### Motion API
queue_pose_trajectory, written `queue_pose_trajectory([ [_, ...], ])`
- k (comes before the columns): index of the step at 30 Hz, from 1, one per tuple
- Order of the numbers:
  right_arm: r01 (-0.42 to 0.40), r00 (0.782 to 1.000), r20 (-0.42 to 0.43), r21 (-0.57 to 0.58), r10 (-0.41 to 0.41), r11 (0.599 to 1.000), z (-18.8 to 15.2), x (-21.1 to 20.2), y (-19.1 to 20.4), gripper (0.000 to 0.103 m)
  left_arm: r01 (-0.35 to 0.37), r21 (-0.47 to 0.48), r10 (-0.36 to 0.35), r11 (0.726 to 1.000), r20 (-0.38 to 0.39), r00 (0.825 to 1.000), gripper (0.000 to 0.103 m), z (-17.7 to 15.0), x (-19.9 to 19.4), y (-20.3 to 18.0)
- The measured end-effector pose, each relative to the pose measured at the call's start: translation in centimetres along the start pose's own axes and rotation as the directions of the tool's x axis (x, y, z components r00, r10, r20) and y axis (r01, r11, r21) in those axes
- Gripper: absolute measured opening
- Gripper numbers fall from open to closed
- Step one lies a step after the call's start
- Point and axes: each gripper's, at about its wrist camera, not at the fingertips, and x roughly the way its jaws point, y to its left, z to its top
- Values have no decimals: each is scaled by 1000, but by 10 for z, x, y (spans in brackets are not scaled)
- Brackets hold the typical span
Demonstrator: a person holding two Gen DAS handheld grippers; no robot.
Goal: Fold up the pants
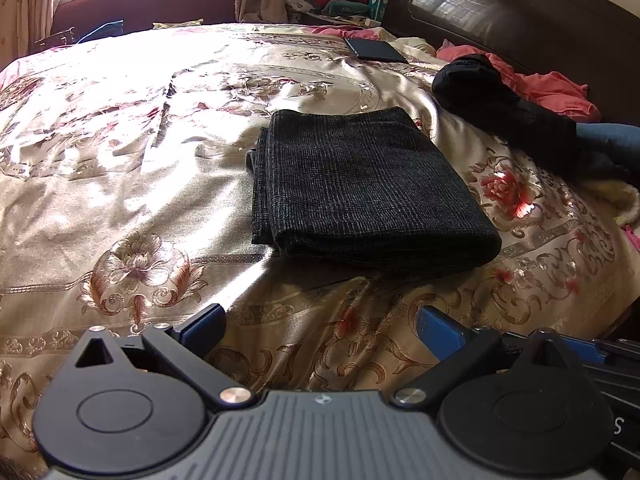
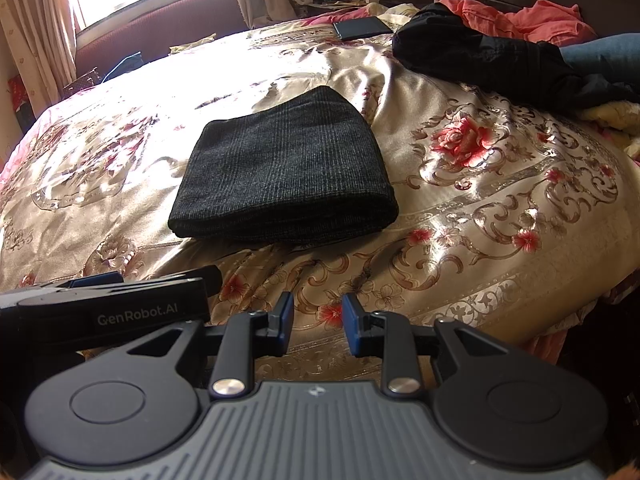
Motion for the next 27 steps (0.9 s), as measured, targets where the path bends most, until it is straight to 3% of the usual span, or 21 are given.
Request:
queue_pose_trajectory([
  [27,-1,1000,1,1,1,1000,0,-1,0,28,9,7,-9,1000,9,1000,103,0,-3,0],
])
